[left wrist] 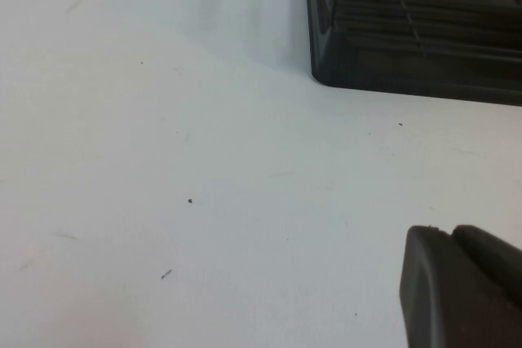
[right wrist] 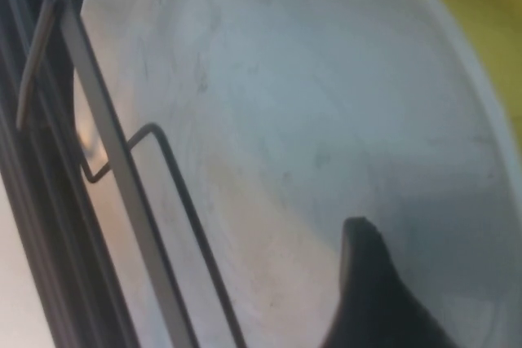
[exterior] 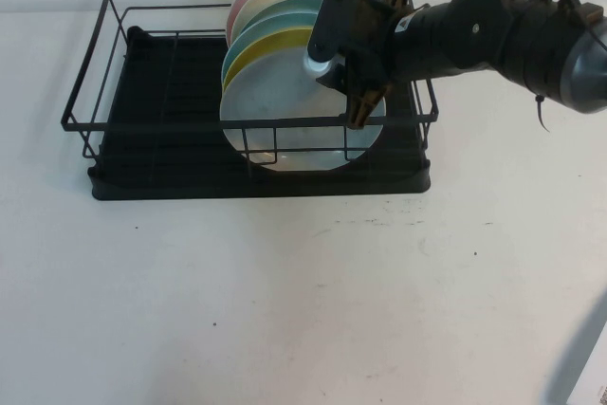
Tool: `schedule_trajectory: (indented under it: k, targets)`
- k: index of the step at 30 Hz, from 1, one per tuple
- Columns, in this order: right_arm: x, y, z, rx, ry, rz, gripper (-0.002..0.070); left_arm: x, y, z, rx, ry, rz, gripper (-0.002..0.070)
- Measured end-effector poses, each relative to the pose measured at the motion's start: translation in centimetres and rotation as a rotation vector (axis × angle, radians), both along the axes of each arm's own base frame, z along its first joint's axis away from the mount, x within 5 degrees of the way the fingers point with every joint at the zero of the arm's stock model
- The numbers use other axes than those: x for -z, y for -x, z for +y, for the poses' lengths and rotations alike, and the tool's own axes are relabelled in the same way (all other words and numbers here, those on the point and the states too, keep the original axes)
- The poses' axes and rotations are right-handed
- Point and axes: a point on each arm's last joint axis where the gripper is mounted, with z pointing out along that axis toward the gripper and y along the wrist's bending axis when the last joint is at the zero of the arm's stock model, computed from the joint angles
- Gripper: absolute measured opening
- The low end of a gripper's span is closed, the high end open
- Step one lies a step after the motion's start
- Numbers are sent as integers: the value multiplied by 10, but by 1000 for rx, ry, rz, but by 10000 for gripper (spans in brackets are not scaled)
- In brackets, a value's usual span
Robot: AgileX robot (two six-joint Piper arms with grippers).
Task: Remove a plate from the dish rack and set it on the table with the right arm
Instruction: Grasp the plate from the shelf
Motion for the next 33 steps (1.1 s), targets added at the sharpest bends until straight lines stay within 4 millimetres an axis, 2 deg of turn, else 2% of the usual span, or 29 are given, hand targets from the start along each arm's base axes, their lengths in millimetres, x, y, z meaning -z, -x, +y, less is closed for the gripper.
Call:
schedule_trajectory:
  k: [5, 12, 19, 33]
  targets:
    - [0, 0, 0, -2, -1, 7, 262, 0, 0, 0, 0, 0, 0, -4]
    - [-1, 2, 0, -9, -7, 31, 86, 0, 0, 0, 0, 0, 0, -4]
    - [-10, 7, -1, -15, -17, 31, 83, 0, 0, 0, 0, 0, 0, -4]
    - [-60, 23, -11, 4, -108, -74, 83, 0, 0, 0, 0, 1, 0, -4]
